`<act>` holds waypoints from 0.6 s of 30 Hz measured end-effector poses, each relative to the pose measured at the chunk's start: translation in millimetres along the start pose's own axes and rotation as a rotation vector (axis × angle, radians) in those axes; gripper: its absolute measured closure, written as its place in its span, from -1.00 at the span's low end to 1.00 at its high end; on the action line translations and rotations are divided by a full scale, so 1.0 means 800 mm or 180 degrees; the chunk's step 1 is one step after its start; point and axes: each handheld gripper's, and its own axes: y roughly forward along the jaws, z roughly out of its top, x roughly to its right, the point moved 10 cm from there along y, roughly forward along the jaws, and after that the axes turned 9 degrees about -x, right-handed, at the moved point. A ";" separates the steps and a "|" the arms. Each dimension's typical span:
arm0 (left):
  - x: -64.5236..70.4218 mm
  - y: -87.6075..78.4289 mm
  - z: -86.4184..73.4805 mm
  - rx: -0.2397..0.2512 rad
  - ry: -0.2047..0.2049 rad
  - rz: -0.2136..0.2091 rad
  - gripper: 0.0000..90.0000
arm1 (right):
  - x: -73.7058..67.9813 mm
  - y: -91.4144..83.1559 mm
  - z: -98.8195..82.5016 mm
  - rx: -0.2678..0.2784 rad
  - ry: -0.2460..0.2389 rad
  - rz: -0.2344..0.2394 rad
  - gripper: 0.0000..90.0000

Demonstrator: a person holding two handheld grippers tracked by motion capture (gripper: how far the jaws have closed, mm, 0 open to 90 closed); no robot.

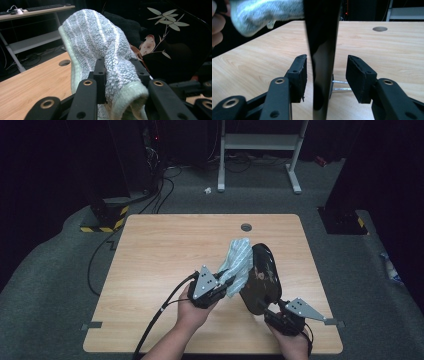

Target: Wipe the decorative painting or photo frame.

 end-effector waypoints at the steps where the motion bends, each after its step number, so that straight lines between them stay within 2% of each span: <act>1: 0.000 0.000 0.000 0.0003 -0.0003 0.0004 0.58 | -0.001 0.000 -0.002 -0.0003 -0.0011 -0.0002 0.13; 5: -0.002 -0.001 -0.001 0.0005 -0.0018 0.0007 0.58 | -0.004 0.004 -0.004 -0.0036 -0.0015 -0.0016 0.13; 7: -0.004 -0.001 -0.002 0.0001 -0.0009 0.0023 0.58 | -0.002 0.006 -0.005 -0.0049 -0.0007 -0.0088 0.24; 11: -0.005 -0.003 -0.002 0.0004 -0.0021 0.0025 0.58 | 0.001 0.004 -0.005 -0.0042 0.0044 -0.0121 0.41; 14: -0.006 -0.004 -0.002 0.0009 -0.0025 0.0024 0.58 | 0.001 0.003 -0.004 -0.0019 0.0032 -0.0094 0.56; 18: -0.004 -0.005 -0.002 0.0020 -0.0030 0.0005 0.58 | 0.002 0.003 -0.003 0.0017 0.0008 -0.0063 0.64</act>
